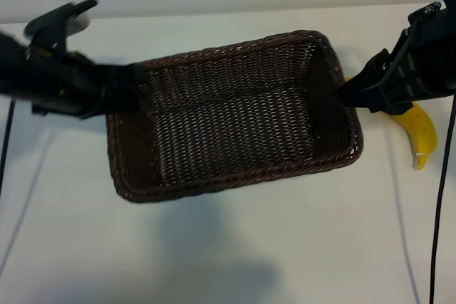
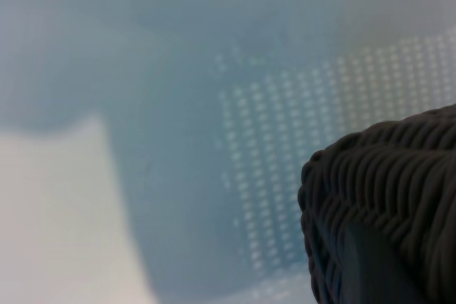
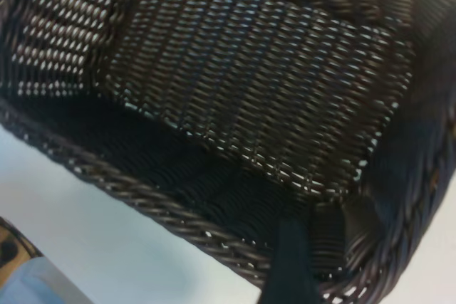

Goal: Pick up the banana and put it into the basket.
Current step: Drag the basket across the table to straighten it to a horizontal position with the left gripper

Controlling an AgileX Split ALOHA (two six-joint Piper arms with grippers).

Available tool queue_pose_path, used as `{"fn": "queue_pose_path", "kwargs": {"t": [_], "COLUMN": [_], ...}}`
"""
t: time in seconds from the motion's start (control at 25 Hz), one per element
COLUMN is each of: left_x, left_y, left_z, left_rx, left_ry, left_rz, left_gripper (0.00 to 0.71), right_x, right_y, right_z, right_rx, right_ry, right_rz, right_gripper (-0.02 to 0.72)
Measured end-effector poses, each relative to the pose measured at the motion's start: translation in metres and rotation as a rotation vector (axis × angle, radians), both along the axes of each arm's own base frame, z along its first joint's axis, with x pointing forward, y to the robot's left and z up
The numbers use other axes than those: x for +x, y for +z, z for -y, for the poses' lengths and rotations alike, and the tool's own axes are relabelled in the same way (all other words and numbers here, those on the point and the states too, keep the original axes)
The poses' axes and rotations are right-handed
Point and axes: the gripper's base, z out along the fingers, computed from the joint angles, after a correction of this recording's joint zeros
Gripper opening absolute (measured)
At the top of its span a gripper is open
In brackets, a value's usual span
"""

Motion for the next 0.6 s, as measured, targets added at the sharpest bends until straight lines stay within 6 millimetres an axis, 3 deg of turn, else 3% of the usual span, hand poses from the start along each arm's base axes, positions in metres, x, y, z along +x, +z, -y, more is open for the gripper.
{"fn": "queue_pose_path", "kwargs": {"t": [0.32, 0.6], "left_x": [0.046, 0.056], "left_y": [-0.003, -0.028], "left_z": [0.015, 0.011], "left_rx": [-0.005, 0.082], "left_ry": [-0.165, -0.208], "left_rz": [-0.083, -0.146], "left_gripper": [0.195, 0.195], "right_x": [0.000, 0.000], "right_y": [0.000, 0.000], "right_z": [0.000, 0.000], "right_rx": [0.000, 0.000], "right_ry": [0.000, 0.000], "right_rz": [0.000, 0.000], "right_gripper": [0.560, 0.560]}}
